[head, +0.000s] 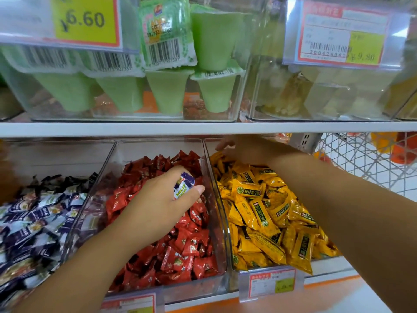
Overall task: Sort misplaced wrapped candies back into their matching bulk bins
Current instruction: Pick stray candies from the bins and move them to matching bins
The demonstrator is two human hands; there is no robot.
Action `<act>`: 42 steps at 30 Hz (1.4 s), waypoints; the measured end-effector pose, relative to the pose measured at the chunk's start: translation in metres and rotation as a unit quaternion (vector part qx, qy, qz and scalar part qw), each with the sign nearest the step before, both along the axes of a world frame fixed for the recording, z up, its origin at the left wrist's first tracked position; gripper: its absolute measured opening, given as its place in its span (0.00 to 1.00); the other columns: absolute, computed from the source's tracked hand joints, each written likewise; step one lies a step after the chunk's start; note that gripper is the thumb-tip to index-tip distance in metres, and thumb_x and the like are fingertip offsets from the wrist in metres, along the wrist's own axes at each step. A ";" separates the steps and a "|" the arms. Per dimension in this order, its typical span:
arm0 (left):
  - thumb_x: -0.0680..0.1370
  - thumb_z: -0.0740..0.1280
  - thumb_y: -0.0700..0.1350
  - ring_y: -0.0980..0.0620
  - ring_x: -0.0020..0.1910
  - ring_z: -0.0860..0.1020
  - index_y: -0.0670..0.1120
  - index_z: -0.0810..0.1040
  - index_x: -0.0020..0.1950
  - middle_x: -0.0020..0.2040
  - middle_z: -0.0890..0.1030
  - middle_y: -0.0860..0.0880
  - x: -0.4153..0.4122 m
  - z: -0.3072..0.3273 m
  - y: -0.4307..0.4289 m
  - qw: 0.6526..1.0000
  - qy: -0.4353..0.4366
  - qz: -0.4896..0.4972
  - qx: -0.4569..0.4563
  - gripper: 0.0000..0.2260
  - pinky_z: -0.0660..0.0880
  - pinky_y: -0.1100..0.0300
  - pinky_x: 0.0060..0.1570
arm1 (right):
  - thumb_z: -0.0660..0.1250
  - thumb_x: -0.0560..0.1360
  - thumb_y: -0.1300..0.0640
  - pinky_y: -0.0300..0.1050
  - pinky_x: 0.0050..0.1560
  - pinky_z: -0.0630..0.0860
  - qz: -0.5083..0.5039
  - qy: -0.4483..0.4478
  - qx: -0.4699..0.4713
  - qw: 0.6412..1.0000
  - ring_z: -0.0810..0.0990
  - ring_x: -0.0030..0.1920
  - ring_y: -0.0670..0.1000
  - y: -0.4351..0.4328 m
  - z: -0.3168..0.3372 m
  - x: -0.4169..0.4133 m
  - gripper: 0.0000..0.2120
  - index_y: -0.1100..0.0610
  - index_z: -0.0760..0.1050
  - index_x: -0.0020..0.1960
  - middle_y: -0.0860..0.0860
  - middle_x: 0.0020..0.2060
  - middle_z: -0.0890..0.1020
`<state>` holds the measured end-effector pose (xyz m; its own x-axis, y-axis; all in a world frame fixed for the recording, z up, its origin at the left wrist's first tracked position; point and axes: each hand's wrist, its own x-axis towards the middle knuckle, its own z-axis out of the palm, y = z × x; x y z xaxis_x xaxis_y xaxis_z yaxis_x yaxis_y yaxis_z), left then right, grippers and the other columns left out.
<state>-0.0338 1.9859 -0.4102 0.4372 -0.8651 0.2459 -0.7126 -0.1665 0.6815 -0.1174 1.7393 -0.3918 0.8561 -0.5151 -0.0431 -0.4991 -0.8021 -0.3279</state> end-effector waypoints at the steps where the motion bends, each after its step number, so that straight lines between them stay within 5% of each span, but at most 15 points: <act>1: 0.76 0.63 0.59 0.57 0.33 0.73 0.52 0.73 0.43 0.36 0.77 0.48 0.001 0.000 0.000 1.000 -0.002 0.002 0.000 0.11 0.68 0.66 0.35 | 0.64 0.78 0.54 0.45 0.62 0.68 0.018 0.028 -0.035 0.999 0.73 0.65 0.54 0.003 -0.001 0.002 0.19 0.56 0.71 0.68 0.53 0.65 0.75; 6: 0.77 0.62 0.60 0.56 0.34 0.73 0.53 0.73 0.44 0.37 0.77 0.48 0.002 -0.001 -0.003 1.000 -0.011 0.003 0.011 0.11 0.68 0.65 0.32 | 0.66 0.76 0.51 0.49 0.60 0.70 0.014 0.041 -0.155 0.987 0.72 0.61 0.55 0.003 -0.014 0.004 0.14 0.53 0.77 0.60 0.52 0.57 0.78; 11: 0.77 0.63 0.59 0.61 0.32 0.72 0.53 0.72 0.42 0.35 0.76 0.49 0.006 -0.002 -0.002 1.000 -0.008 0.009 0.013 0.11 0.68 0.68 0.34 | 0.66 0.78 0.52 0.40 0.40 0.69 0.030 0.047 -0.038 0.998 0.79 0.46 0.51 0.011 0.013 -0.019 0.10 0.57 0.80 0.54 0.50 0.44 0.80; 14: 0.77 0.63 0.59 0.59 0.34 0.73 0.53 0.72 0.42 0.35 0.76 0.49 0.011 -0.004 0.000 1.000 -0.015 0.019 0.012 0.11 0.69 0.66 0.34 | 0.64 0.78 0.49 0.41 0.33 0.66 0.000 0.085 0.031 0.996 0.72 0.35 0.53 0.003 0.021 -0.019 0.15 0.62 0.78 0.47 0.57 0.36 0.76; 16: 0.76 0.63 0.59 0.59 0.36 0.74 0.53 0.72 0.42 0.35 0.77 0.49 0.011 -0.005 -0.001 0.999 -0.017 0.022 0.016 0.11 0.68 0.65 0.33 | 0.61 0.80 0.56 0.40 0.33 0.65 -0.034 0.007 0.094 0.995 0.69 0.33 0.50 -0.004 0.011 -0.009 0.10 0.60 0.74 0.43 0.56 0.34 0.73; 19: 0.76 0.63 0.59 0.58 0.37 0.74 0.53 0.73 0.42 0.35 0.77 0.50 0.010 -0.005 -0.002 1.000 -0.012 0.021 0.013 0.11 0.69 0.63 0.34 | 0.59 0.81 0.63 0.35 0.34 0.67 -0.065 -0.074 0.114 0.989 0.70 0.34 0.46 -0.010 -0.004 0.006 0.07 0.60 0.75 0.54 0.49 0.38 0.73; 22: 0.76 0.63 0.59 0.58 0.36 0.74 0.53 0.72 0.41 0.34 0.77 0.50 0.010 -0.005 -0.003 1.000 -0.014 0.025 0.006 0.11 0.68 0.64 0.32 | 0.64 0.79 0.56 0.38 0.42 0.68 -0.032 -0.005 0.012 0.999 0.73 0.42 0.46 -0.010 -0.006 0.013 0.12 0.54 0.76 0.62 0.48 0.48 0.77; 25: 0.76 0.63 0.59 0.59 0.35 0.74 0.53 0.72 0.41 0.34 0.77 0.51 0.011 -0.005 -0.004 1.000 -0.017 0.026 0.006 0.11 0.67 0.66 0.31 | 0.64 0.80 0.53 0.34 0.36 0.66 0.010 0.058 -0.032 0.998 0.73 0.39 0.43 -0.004 -0.002 0.021 0.13 0.56 0.77 0.62 0.49 0.51 0.81; 29: 0.76 0.63 0.59 0.57 0.37 0.74 0.53 0.72 0.40 0.34 0.77 0.50 0.013 -0.006 -0.004 0.999 -0.017 0.026 0.007 0.11 0.67 0.66 0.31 | 0.64 0.79 0.52 0.45 0.56 0.74 0.023 0.132 -0.054 0.989 0.78 0.54 0.51 -0.004 -0.003 0.031 0.14 0.56 0.78 0.62 0.52 0.58 0.80; 31: 0.76 0.62 0.60 0.58 0.36 0.74 0.54 0.72 0.40 0.34 0.76 0.51 0.012 -0.006 -0.004 1.000 -0.017 0.024 0.009 0.11 0.67 0.67 0.30 | 0.64 0.79 0.53 0.45 0.56 0.73 0.027 0.149 -0.056 0.987 0.78 0.55 0.51 -0.004 -0.003 0.031 0.14 0.57 0.78 0.61 0.52 0.58 0.80; 38: 0.76 0.63 0.59 0.57 0.36 0.74 0.53 0.72 0.41 0.34 0.76 0.51 0.013 -0.006 -0.002 1.000 -0.018 0.026 0.002 0.11 0.67 0.66 0.31 | 0.67 0.76 0.56 0.42 0.49 0.72 0.073 0.047 -0.165 0.983 0.79 0.53 0.52 0.005 -0.016 0.026 0.09 0.55 0.82 0.54 0.51 0.52 0.81; 42: 0.76 0.63 0.59 0.59 0.37 0.74 0.54 0.73 0.43 0.34 0.77 0.51 0.012 -0.006 -0.002 1.000 -0.022 0.019 0.003 0.10 0.69 0.66 0.32 | 0.68 0.77 0.52 0.40 0.51 0.67 0.049 0.013 -0.056 0.997 0.77 0.58 0.51 0.005 -0.016 0.021 0.19 0.56 0.74 0.66 0.51 0.59 0.79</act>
